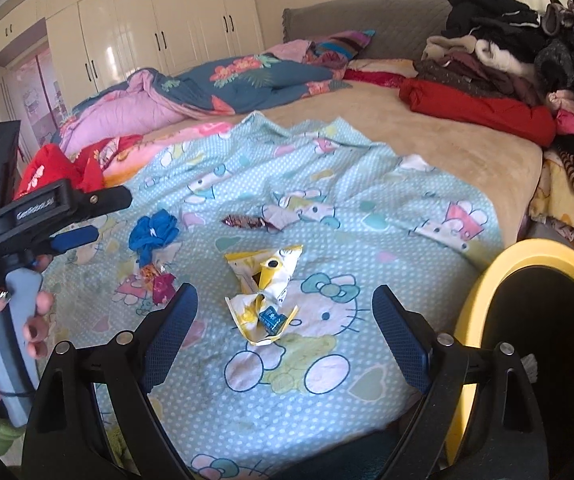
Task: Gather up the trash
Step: 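Grasp the yellow snack bag with the right tool while the left tool grasps the orange candy wrapper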
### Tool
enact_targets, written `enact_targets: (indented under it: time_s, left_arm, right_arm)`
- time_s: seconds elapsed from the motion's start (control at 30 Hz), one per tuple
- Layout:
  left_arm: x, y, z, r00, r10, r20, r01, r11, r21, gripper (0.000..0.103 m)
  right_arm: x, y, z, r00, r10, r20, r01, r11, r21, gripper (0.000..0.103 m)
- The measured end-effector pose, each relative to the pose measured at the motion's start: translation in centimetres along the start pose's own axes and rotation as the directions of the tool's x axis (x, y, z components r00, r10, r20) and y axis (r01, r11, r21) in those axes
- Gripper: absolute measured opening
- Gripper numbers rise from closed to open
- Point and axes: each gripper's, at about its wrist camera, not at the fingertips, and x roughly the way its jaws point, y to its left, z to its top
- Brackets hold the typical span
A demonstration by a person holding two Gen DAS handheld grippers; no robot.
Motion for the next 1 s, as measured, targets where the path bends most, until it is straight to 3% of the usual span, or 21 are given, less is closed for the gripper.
enact_targets:
  time_s: [0.1, 0.4, 0.5, 0.57, 0.67, 0.83, 1.0]
  left_arm:
    - [0.7, 1.0, -0.8, 0.999, 0.008, -0.043, -0.009, 1.000, -0.028, 0.088]
    - [3.3, 2.5, -2.9, 0.982, -0.026, -0.185, 0.010, 0.996, -0.083, 0.070]
    - [3.9, 2.6, -3.7, 0.975, -0.044, -0.216, 0.021, 0.994, -0.110, 0.067]
    - [4.2, 2.6, -3.9, 0.973, -0.054, -0.225, 0.026, 0.992, -0.125, 0.067]
    - [4.5, 2.4, -4.0, 0.973, -0.059, -0.225, 0.029, 0.991, -0.134, 0.067]
    - [4.8, 1.9, -4.4, 0.975, -0.045, -0.219, 0.020, 0.993, -0.116, 0.060]
    - [4.9, 1.3, -4.7, 0.975, -0.008, -0.221, -0.006, 0.998, -0.064, 0.046]
  right_arm:
    - [1.1, 0.1, -0.1, 1.000, 0.013, -0.028, -0.012, 1.000, 0.011, 0.085]
    - [4.3, -0.1, -0.1, 0.990, 0.053, -0.128, -0.047, 0.998, 0.048, 0.066]
    - [5.3, -0.3, -0.3, 0.982, 0.078, -0.172, -0.069, 0.996, 0.059, 0.054]
    - [5.9, -0.3, -0.5, 0.976, 0.088, -0.200, -0.077, 0.995, 0.062, 0.038]
    - [6.0, -0.5, -0.7, 0.973, 0.107, -0.205, -0.093, 0.993, 0.074, 0.031]
    - [5.3, -1.2, -0.9, 0.977, 0.119, -0.175, -0.102, 0.990, 0.102, 0.029]
    - [4.3, -1.7, -0.8, 0.983, 0.124, -0.133, -0.108, 0.986, 0.125, 0.029]
